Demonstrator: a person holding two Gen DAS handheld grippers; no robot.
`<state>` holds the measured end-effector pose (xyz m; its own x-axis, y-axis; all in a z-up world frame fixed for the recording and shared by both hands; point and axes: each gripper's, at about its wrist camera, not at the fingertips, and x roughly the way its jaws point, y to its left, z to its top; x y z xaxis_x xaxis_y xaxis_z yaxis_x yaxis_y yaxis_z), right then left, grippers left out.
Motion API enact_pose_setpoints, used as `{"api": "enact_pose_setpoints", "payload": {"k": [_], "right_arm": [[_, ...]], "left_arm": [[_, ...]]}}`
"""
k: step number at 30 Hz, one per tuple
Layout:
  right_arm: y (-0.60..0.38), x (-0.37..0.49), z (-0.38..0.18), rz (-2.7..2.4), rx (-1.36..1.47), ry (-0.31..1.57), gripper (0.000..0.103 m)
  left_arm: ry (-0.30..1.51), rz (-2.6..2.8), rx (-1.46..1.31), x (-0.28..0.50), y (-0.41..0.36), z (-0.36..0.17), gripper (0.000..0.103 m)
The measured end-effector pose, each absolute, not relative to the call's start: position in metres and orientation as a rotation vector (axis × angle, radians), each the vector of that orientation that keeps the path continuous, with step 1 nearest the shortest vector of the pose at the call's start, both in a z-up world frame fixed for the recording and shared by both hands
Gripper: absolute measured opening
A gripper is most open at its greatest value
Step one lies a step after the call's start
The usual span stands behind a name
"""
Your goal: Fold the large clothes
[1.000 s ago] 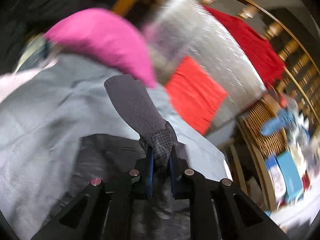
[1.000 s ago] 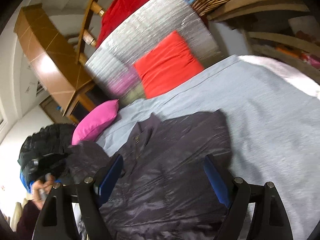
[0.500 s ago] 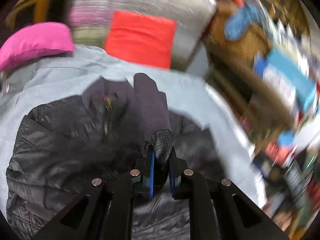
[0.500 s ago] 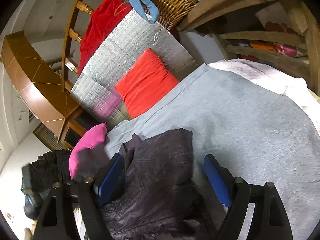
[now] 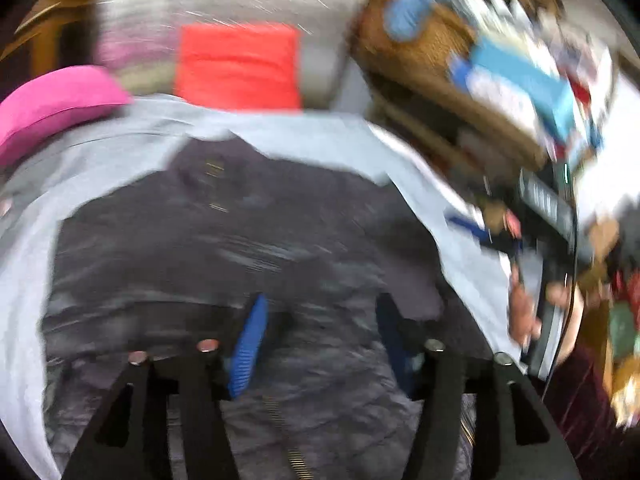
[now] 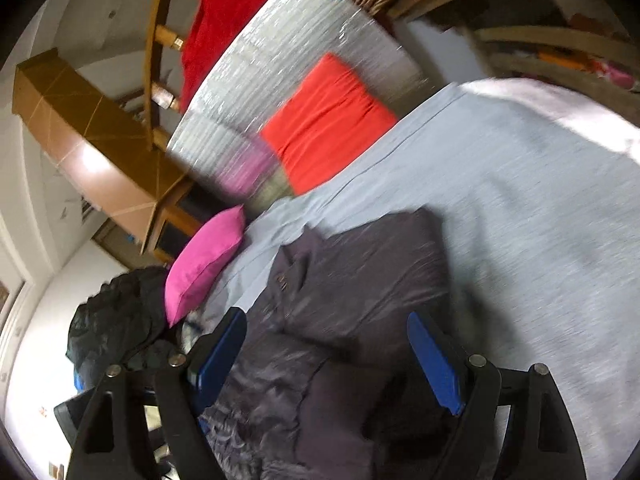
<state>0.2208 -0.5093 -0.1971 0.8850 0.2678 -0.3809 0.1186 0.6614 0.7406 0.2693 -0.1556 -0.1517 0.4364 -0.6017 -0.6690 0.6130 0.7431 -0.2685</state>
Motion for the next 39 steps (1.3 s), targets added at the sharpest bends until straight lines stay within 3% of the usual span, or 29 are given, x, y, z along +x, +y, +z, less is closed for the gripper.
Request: {"api": "enact_pose_setpoints", "payload": {"k": [5,10,12,17,19,25,28,35,39], "right_arm": [[-0.477,0.238,-0.204,0.022,0.713,0.598,0.085],[-0.488,0.239,-0.227,0.003,0.741,0.67,0.084],[-0.49,0.239,-0.235,0.041,0.766,0.698,0.08],[-0.484,0.237,-0.245,0.105,0.82,0.724,0.049],[-0.478,0.237,-0.246,0.108,0.796,0.74,0.043],[-0.47,0.246,-0.249,0.059,0.726,0.769,0.042],[-0.455,0.25,-0.234,0.04,0.59,0.789,0.013],[-0.427,0.255,-0.148,-0.046,0.277,0.621,0.01],[-0.433,0.279,-0.145,-0.086,0.27,0.629,0.01]], "left_arm": [[0.809,-0.445,-0.167,0.31,-0.074,-0.169,0.065],[0.812,-0.282,-0.17,0.333,-0.056,-0.185,0.065],[0.805,-0.267,-0.136,0.34,-0.064,-0.19,0.065],[0.877,-0.295,-0.102,0.361,-0.078,-0.213,0.064],[0.919,-0.309,-0.09,0.363,-0.08,-0.226,0.064],[0.943,-0.334,-0.048,0.363,-0.08,-0.238,0.064],[0.946,-0.343,-0.054,0.363,-0.076,-0.238,0.064],[0.881,-0.376,-0.082,0.356,-0.074,-0.223,0.064],[0.865,-0.341,-0.006,0.355,-0.086,-0.225,0.064]]}}
